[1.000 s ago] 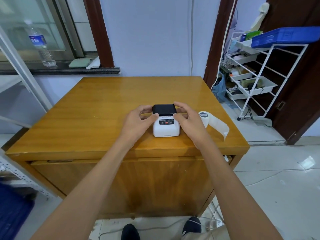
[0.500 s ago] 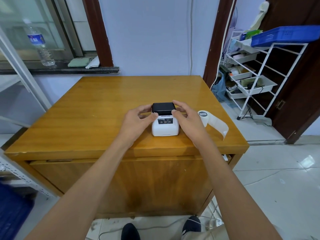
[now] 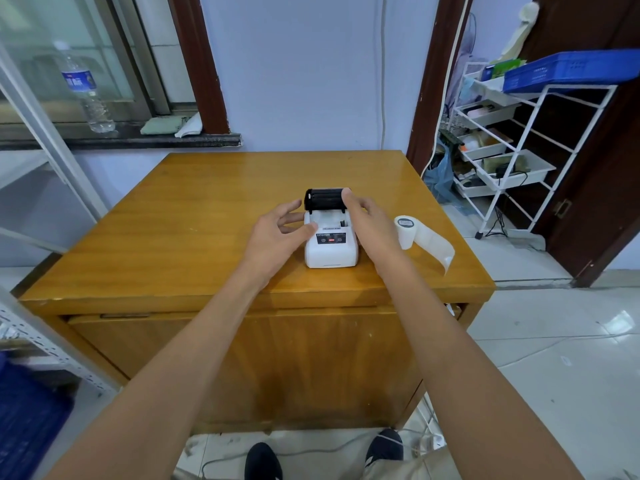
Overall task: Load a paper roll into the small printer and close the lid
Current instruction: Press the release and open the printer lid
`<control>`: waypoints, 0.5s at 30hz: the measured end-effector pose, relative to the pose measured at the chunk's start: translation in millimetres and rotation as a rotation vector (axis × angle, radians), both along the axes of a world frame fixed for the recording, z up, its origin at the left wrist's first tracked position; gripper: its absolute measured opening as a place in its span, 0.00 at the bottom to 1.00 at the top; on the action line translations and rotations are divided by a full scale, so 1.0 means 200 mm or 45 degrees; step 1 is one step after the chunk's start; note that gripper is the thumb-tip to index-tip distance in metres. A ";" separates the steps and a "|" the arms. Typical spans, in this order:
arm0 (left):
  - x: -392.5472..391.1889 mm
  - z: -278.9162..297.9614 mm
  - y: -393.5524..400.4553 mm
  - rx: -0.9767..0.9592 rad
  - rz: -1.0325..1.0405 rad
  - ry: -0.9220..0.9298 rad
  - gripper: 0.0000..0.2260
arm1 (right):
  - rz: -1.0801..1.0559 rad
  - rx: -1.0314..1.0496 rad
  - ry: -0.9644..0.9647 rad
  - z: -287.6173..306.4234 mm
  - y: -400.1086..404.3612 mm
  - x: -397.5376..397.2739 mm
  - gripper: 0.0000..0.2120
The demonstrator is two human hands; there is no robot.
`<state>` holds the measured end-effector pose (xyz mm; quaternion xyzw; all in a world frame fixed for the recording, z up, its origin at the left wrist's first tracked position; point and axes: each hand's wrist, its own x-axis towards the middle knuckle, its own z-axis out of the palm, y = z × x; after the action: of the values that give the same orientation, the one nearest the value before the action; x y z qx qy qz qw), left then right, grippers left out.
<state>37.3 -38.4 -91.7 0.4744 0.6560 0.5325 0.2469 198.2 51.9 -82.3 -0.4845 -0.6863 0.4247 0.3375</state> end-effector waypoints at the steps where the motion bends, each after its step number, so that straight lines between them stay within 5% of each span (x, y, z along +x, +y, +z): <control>1: 0.00 0.00 0.00 0.003 -0.007 -0.002 0.29 | 0.003 -0.033 -0.036 0.02 0.01 -0.01 0.37; 8: 0.01 0.01 -0.01 0.015 -0.013 -0.005 0.28 | -0.075 -0.257 -0.175 0.09 0.10 -0.06 0.56; 15: 0.01 0.00 -0.01 0.025 -0.016 0.039 0.23 | -0.147 -0.201 -0.310 0.12 0.09 -0.09 0.52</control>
<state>39.5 -40.7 -91.4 0.4891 0.6515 0.5299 0.2356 180.2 70.3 -58.7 -0.5962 -0.6576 0.3953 0.2365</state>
